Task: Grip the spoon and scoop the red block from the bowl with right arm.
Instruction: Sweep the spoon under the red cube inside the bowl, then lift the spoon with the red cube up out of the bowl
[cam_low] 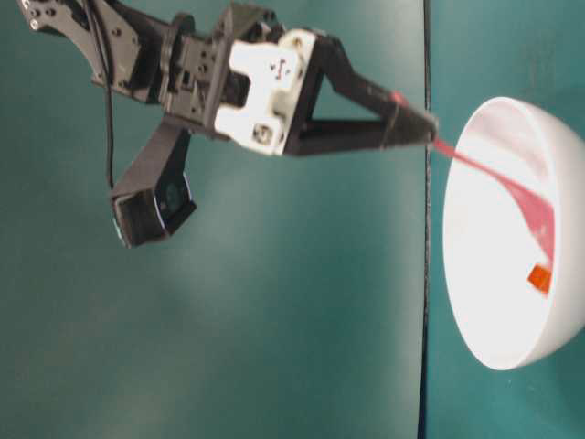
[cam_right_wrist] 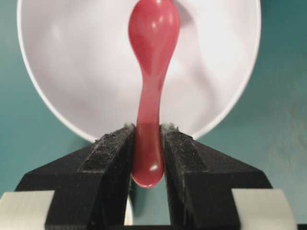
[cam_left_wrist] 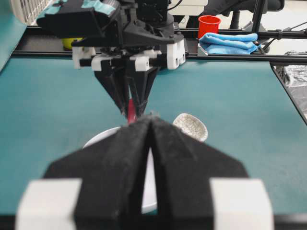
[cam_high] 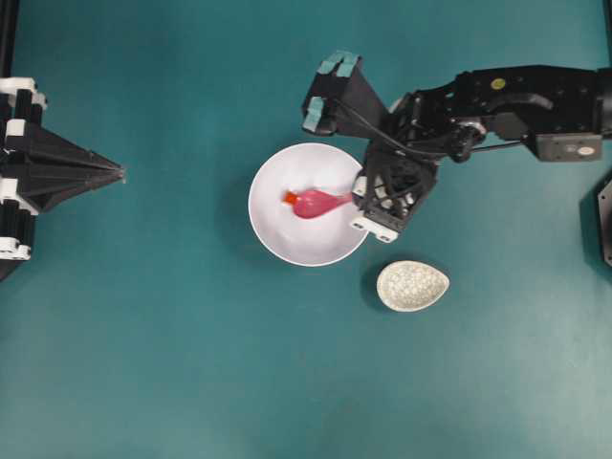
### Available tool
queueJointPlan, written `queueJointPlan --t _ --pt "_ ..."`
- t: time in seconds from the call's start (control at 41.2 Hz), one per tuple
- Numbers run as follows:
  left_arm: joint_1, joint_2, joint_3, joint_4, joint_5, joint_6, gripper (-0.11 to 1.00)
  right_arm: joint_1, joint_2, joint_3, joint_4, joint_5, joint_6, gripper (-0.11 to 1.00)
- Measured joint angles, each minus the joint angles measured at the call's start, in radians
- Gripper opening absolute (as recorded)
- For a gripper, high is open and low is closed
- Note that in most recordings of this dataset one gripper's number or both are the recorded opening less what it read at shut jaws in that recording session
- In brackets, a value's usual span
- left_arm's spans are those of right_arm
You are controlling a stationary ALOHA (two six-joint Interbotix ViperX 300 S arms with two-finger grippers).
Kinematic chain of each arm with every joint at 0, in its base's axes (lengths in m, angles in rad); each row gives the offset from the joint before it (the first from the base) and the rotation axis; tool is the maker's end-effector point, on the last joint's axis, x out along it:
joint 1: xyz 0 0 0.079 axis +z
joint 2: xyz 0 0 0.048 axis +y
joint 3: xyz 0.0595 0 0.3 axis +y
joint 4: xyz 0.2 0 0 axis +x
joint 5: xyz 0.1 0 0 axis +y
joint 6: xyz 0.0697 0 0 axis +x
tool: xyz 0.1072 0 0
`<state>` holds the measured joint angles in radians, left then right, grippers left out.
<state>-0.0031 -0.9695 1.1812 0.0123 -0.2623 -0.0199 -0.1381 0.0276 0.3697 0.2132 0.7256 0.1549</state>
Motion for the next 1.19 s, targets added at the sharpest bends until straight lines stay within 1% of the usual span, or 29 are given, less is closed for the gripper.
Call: queueJointPlan --t 0.243,0.656,0.85,0.996,1.19 --pt "0.000 -0.002 0.000 0.000 0.002 0.000 0.00 0.000 0.014 -0.023 -0.005 -0.078 0.009 0.26" --pt "0.000 0.000 0.000 0.000 0.002 0.000 0.00 0.000 0.002 -0.008 0.003 -0.156 0.049 0.26" --pt "0.000 -0.002 0.000 0.000 0.002 0.000 0.00 0.014 -0.052 0.063 0.011 -0.221 0.060 0.26" --pt "0.000 -0.002 0.000 0.000 0.002 0.000 0.00 0.035 -0.117 0.146 0.029 -0.316 0.061 0.26" --pt "0.000 0.000 0.000 0.000 0.002 -0.002 0.00 0.052 -0.219 0.265 0.035 -0.448 0.063 0.26"
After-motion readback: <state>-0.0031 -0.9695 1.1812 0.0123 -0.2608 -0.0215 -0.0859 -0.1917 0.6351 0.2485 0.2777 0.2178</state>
